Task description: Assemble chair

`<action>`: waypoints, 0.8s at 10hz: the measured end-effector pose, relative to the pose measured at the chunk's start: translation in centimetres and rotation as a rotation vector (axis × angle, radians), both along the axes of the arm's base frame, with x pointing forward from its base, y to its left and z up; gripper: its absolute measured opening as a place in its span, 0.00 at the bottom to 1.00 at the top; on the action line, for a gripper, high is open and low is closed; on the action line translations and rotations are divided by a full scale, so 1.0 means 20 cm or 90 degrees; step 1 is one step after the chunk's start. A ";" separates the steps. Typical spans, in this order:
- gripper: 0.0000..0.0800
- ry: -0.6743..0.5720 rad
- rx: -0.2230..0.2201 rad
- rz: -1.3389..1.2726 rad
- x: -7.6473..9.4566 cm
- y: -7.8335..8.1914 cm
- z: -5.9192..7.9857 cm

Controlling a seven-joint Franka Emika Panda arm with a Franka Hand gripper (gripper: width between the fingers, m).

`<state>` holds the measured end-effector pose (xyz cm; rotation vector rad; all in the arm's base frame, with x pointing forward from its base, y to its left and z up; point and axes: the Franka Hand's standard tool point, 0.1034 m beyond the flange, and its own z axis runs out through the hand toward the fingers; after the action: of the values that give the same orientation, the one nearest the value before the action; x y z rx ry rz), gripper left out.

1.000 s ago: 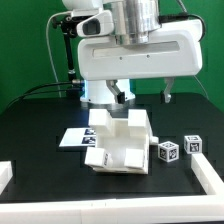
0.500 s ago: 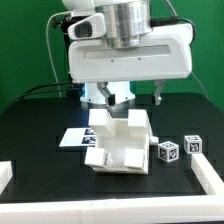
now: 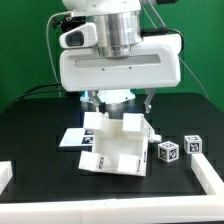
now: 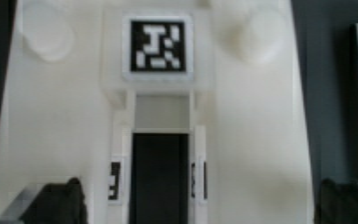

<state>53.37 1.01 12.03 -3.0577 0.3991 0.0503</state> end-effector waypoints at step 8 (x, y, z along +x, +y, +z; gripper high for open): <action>0.81 0.001 -0.019 -0.012 0.17 -0.06 -0.10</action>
Offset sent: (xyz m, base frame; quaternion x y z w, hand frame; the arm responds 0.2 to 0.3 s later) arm 0.0437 -0.0098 -0.0192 0.0103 0.0060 0.0206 0.9997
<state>56.70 -0.28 10.09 -3.0822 0.4331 0.0459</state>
